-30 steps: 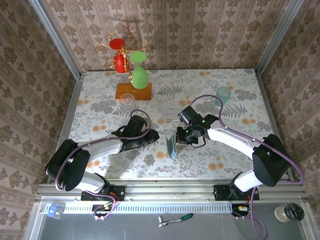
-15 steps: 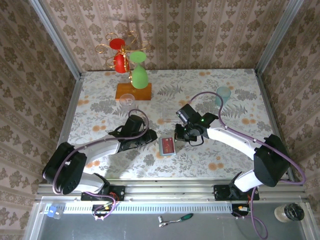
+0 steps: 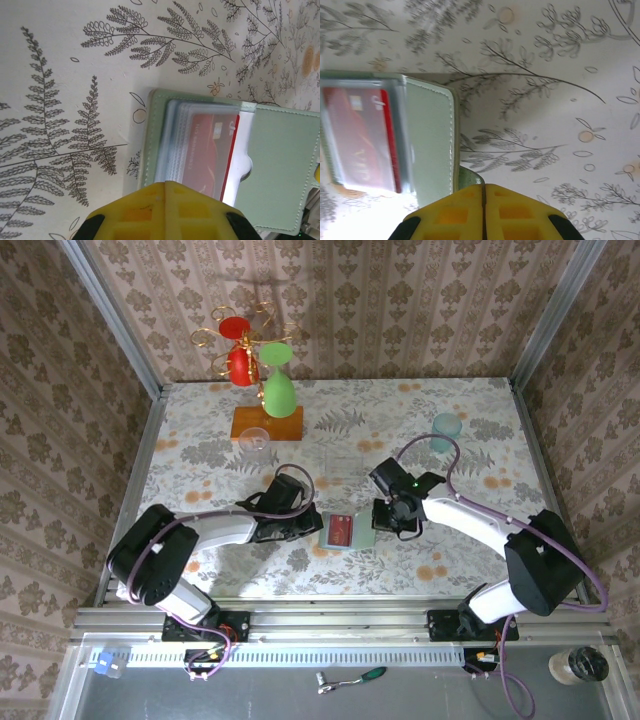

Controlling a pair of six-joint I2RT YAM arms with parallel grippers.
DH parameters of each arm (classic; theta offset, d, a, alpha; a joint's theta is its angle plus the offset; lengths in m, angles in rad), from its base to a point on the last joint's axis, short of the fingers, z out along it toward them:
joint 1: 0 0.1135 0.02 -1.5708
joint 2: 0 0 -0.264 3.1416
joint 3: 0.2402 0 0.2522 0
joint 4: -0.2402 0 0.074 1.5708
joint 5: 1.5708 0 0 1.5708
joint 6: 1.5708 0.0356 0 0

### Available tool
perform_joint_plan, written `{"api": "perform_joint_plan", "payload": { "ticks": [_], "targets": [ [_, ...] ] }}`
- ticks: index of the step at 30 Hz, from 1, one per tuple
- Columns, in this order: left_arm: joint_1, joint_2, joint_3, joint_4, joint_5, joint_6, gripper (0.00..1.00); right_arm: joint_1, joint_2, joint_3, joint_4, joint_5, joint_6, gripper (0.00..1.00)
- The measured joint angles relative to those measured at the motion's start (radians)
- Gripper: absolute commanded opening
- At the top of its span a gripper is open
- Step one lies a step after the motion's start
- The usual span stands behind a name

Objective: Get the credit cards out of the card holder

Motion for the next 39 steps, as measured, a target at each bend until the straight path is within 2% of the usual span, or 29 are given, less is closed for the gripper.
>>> {"api": "perform_joint_plan", "payload": {
  "ticks": [14,21,29,39],
  "targets": [
    [-0.003,0.044,0.000,0.003,0.008,0.000,0.00,-0.010,0.062,-0.048,0.061,0.000,-0.006,0.00],
    [0.031,0.044,-0.001,0.002,0.002,0.000,0.00,-0.010,0.119,-0.050,0.133,-0.009,-0.006,0.00],
    [0.063,0.044,-0.002,0.002,0.000,0.001,0.00,-0.031,0.189,0.021,0.147,-0.011,-0.011,0.00],
    [0.062,0.050,-0.003,0.003,-0.001,0.001,0.00,-0.055,0.232,0.057,0.155,-0.010,-0.042,0.00]
  ]
}}
